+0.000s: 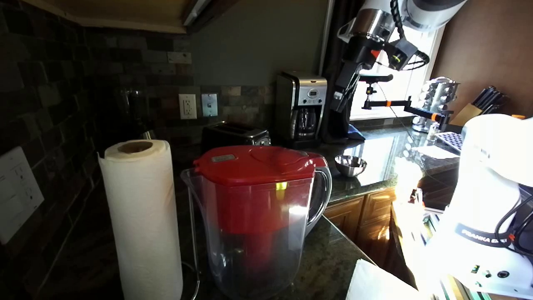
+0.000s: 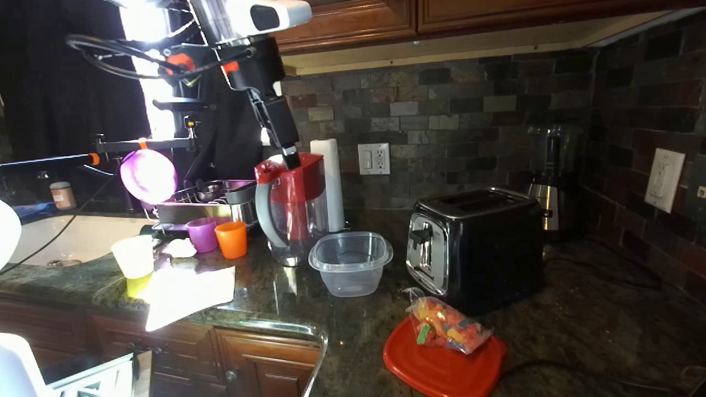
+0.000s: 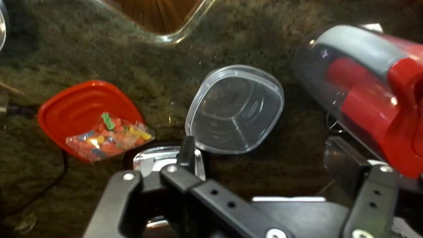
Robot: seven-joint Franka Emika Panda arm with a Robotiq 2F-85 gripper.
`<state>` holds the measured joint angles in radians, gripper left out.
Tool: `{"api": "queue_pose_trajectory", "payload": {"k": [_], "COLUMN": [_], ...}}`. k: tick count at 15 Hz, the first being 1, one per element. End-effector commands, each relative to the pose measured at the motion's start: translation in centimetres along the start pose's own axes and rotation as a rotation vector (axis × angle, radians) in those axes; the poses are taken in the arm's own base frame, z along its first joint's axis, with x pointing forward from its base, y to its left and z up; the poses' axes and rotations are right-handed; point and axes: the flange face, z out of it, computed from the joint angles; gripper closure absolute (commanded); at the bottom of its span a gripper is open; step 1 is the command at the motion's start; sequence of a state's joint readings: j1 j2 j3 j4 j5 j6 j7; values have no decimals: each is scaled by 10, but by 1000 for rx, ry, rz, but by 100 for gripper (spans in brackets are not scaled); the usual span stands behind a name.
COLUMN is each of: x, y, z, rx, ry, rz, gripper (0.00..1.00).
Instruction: Put some gummy bears into the plastic
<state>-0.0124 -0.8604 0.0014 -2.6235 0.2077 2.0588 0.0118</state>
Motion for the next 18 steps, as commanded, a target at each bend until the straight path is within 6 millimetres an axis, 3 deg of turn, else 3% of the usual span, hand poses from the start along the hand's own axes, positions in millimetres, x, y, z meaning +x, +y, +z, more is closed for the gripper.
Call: {"api": "queue_pose_trajectory", "payload": {"k": [1,5,6,8,12,18], "x": [-2,7,4,5,6,17], "y": [37,86,66,82,84,108], "z": [22,47,34,42,46,104], "rx": [2,-24,-5,-11,-14,-295], "ry": [104,101,115,100,94,8], "rz": [-43,49,13,49,55,122], "gripper": [0,0,0,0,0,0]}}
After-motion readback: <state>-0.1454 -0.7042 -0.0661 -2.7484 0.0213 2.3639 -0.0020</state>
